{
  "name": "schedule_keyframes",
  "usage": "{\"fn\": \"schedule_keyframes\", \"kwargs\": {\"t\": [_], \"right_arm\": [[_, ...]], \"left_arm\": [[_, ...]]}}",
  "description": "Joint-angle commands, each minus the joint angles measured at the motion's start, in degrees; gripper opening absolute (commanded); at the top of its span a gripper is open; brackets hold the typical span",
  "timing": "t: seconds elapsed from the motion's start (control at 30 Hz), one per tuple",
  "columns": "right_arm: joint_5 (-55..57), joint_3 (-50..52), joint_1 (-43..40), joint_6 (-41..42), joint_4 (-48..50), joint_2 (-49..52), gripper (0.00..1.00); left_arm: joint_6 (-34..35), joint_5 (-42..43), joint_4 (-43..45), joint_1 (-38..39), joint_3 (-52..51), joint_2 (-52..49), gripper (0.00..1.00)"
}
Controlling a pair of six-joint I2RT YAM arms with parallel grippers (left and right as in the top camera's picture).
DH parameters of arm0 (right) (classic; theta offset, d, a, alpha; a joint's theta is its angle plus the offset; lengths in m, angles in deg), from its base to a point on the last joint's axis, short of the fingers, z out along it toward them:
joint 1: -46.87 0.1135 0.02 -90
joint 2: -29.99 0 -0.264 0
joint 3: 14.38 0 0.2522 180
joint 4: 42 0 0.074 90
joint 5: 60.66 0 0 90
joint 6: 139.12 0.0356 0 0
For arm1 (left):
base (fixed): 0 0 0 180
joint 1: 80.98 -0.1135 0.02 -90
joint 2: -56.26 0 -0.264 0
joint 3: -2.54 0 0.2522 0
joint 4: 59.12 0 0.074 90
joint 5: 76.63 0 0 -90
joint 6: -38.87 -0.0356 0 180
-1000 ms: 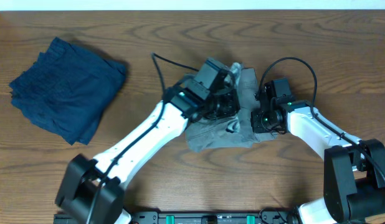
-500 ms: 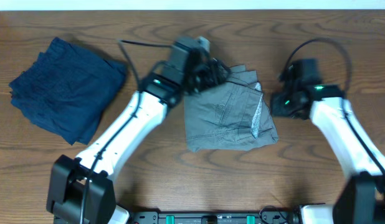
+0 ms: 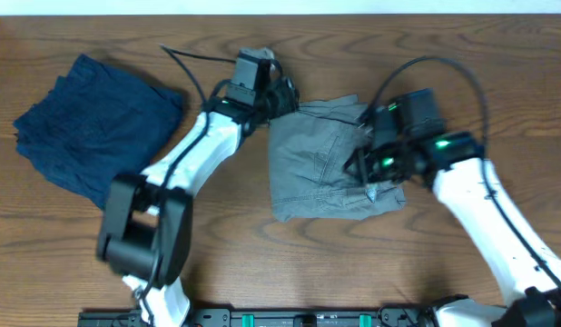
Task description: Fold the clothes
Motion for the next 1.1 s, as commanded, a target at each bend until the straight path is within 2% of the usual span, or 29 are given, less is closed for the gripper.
{"fn": "schedule_keyframes", "kwargs": {"t": [0.0, 0.1, 0.27, 0.3, 0.37, 0.43, 0.57, 0.67, 0.83, 0.9, 0.93, 0.97, 1.0, 1.07], "right_arm": [[-3.2, 3.8, 4.0, 0.0, 0.0, 1.4, 0.29], [-0.3, 7.7, 5.8, 1.0, 0.8, 2.4, 0.29], [12.0, 15.3, 4.5, 10.5, 4.6, 4.4, 0.29], [14.9, 16.5, 3.7, 12.6, 5.5, 4.5, 0.28], [21.7, 18.6, 1.4, 17.0, 7.8, 4.7, 0.31], [27.7, 19.1, -1.6, 19.1, 10.6, 4.7, 0.33], [33.7, 19.0, -5.9, 14.8, 21.7, 4.7, 0.34], [32.0, 18.9, -7.8, 8.8, 31.2, 4.7, 0.35], [31.4, 18.9, -8.0, 5.3, 36.2, 4.7, 0.40], [31.4, 18.9, -8.0, 5.3, 35.3, 4.7, 0.40], [31.4, 18.9, -8.0, 5.3, 34.7, 4.7, 0.41], [31.4, 18.9, -8.0, 5.3, 34.0, 4.7, 0.42], [31.4, 18.9, -8.0, 5.3, 33.4, 4.7, 0.42], [31.3, 18.9, -8.0, 5.3, 32.7, 4.7, 0.43]], "left_arm": [[-1.6, 2.3, -0.3, 0.1, 0.8, -3.5, 0.60], [-1.6, 5.7, -1.2, 0.2, 0.8, -6.1, 0.59], [-3.3, 6.0, -9.0, 0.6, 0.8, -7.5, 0.58], [-3.7, 5.9, -11.3, 0.7, 0.8, -7.5, 0.54], [-3.9, 6.0, -17.4, 0.8, 0.8, -7.5, 0.40], [-3.9, 6.0, -23.8, 0.9, 0.8, -7.5, 0.36], [-4.0, 8.6, -37.5, 2.3, 0.8, -7.5, 0.24], [-4.4, 12.0, -46.2, 3.7, 0.8, -7.2, 0.23], [-5.4, 13.4, -51.0, 4.9, 0.8, -1.6, 0.23], [-5.4, 10.9, -50.3, 4.4, 0.8, 2.3, 0.28], [-5.4, 8.5, -49.5, 4.1, 0.8, 4.3, 0.34], [-5.4, 5.3, -48.5, 3.7, 0.8, 6.1, 0.62], [-5.4, 0.5, -46.9, 3.3, 0.8, 8.2, 0.98], [-5.7, -5.4, -43.5, 2.7, 0.8, 10.6, 0.98]]}}
